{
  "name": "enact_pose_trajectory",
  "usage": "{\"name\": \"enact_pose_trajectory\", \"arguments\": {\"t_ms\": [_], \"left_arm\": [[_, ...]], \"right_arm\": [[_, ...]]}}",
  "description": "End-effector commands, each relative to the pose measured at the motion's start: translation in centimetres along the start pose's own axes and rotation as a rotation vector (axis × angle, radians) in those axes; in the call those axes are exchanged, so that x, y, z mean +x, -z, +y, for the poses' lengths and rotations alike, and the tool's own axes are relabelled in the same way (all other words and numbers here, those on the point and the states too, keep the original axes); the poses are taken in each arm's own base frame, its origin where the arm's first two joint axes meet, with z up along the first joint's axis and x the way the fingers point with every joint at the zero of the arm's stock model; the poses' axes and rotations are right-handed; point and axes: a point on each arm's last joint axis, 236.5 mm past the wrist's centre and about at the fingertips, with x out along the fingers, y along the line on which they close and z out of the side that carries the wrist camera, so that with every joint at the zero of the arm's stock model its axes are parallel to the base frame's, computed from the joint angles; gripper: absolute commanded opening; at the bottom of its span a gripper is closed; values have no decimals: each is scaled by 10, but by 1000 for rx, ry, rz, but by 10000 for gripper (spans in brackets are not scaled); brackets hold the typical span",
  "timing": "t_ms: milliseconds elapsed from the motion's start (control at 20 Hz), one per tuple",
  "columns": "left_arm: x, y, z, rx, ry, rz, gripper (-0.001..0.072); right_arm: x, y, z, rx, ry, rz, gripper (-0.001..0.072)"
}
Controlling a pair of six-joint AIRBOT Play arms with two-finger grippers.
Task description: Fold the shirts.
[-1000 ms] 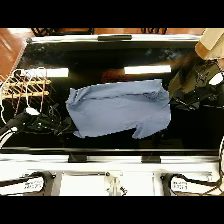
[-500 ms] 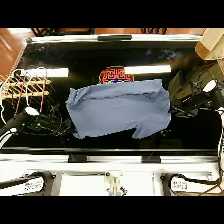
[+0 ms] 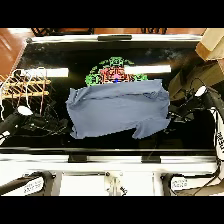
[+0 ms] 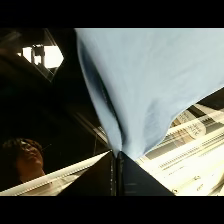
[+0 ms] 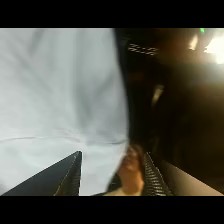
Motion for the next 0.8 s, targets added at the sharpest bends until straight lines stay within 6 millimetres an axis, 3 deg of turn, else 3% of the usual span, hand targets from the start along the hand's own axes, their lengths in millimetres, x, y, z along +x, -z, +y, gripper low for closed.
{"name": "enact_pose_trajectory", "arguments": {"t_ms": [0, 150, 250, 350, 400, 500, 550, 600, 650, 700, 750], "left_arm": [[-2, -1, -1, 7, -2, -7, 29], [-3, -3, -1, 8, -5, -17, 29], [-7, -6, -3, 22, -7, -32, 29], [-24, -20, -7, 81, -48, -80, 28], [-42, -33, -12, 132, -84, -131, 28], [-104, -65, -40, 241, -151, -291, 28], [-150, -81, -67, 307, -180, -411, 27], [-203, -91, -99, 379, -212, -554, 27], [-263, -93, -137, 461, -242, -721, 27], [-331, -83, -183, 557, -268, -918, 28], [-395, -58, -229, 651, -286, -1114, 28]], "right_arm": [[8, -4, 1, 2, -10, -2, 511], [24, -9, 33, 22, -128, 11, 487], [23, -12, 40, -18, -121, -7, 105], [-5, -29, 47, -66, -114, -103, 62], [-30, -41, 52, -98, -112, -178, 62], [-116, -64, 71, -205, -105, -404, 62], [-170, -69, 84, -281, -96, -537, 62], [-236, -67, 100, -374, -79, -698, 62], [-300, -55, 112, -437, -51, -853, 62], [-370, -33, 125, -495, -17, -1032, 62], [-431, -4, 136, -531, 7, -1201, 62]]}}
